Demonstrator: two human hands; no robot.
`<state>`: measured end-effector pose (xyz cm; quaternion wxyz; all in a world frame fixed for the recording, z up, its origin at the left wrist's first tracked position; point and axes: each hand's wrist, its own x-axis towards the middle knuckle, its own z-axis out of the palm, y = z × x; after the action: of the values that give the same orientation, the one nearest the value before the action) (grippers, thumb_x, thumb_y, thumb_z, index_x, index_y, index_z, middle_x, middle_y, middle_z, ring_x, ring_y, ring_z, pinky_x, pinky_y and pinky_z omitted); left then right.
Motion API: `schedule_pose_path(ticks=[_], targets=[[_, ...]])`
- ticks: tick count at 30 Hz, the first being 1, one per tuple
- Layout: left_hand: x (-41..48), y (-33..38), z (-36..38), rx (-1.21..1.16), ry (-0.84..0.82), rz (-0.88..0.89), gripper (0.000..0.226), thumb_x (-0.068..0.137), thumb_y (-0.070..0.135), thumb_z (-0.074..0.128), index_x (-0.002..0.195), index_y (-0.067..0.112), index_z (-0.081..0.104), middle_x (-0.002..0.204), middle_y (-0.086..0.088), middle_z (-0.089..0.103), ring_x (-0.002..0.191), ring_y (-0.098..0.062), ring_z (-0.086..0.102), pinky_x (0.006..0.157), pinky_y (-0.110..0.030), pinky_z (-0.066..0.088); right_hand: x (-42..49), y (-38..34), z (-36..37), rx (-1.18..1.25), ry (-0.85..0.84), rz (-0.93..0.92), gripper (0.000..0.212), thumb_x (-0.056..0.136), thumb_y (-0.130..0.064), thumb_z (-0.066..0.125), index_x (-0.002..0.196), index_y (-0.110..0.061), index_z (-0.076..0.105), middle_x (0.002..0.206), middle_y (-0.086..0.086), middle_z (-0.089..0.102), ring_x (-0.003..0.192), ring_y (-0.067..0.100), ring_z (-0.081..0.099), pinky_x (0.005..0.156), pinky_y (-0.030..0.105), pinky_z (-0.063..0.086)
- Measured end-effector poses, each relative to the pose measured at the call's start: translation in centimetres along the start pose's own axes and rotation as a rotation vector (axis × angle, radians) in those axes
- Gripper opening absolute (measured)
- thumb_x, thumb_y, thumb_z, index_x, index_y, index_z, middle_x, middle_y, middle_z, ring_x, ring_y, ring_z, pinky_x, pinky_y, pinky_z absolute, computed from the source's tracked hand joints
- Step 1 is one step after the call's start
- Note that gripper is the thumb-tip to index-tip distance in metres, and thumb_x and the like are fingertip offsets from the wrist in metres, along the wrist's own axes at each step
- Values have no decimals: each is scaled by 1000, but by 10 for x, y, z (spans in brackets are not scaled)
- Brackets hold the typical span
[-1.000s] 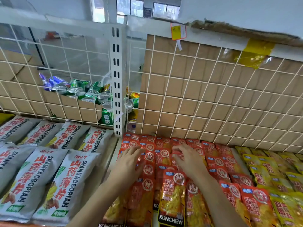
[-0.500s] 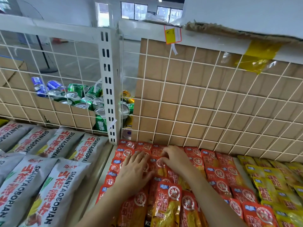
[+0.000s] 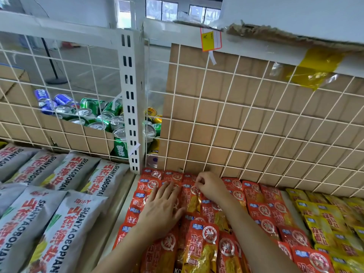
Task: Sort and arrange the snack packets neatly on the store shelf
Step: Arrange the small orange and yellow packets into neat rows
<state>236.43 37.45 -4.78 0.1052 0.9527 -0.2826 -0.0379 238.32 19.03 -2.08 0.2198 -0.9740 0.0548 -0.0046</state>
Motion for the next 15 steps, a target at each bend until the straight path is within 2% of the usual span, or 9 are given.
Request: schedule_pose_path(ticks=[3,8,15], targets=[[0,-1,1,14,1,3,105,56,75,-25,148,29,-6,157,4,-6,143,-12,-12,113,-35,-13,1,2,0,0,-14,5,10,89,-21,56,89,-14,64,98,1,64,91,16,58,79,30,45],[2,0,2,7,9,-4,114,50,77,-33,149,28,-4,158,4,-5,143,-12,-11,111,-34,-14,1,2,-3,5,-47,-11,8,89,-16,56,84,-16,63,99,1,65,91,16,59,75,26,42],[1,0,1,0,-6,-8,121,44,79,-37,149,28,-5,158,4,-5,143,-13,-11,109,-33,-16,2,4,-1,15,-46,-10,8,88,-19,59,89,-15,66,102,1,66,94,15,59,83,29,45]])
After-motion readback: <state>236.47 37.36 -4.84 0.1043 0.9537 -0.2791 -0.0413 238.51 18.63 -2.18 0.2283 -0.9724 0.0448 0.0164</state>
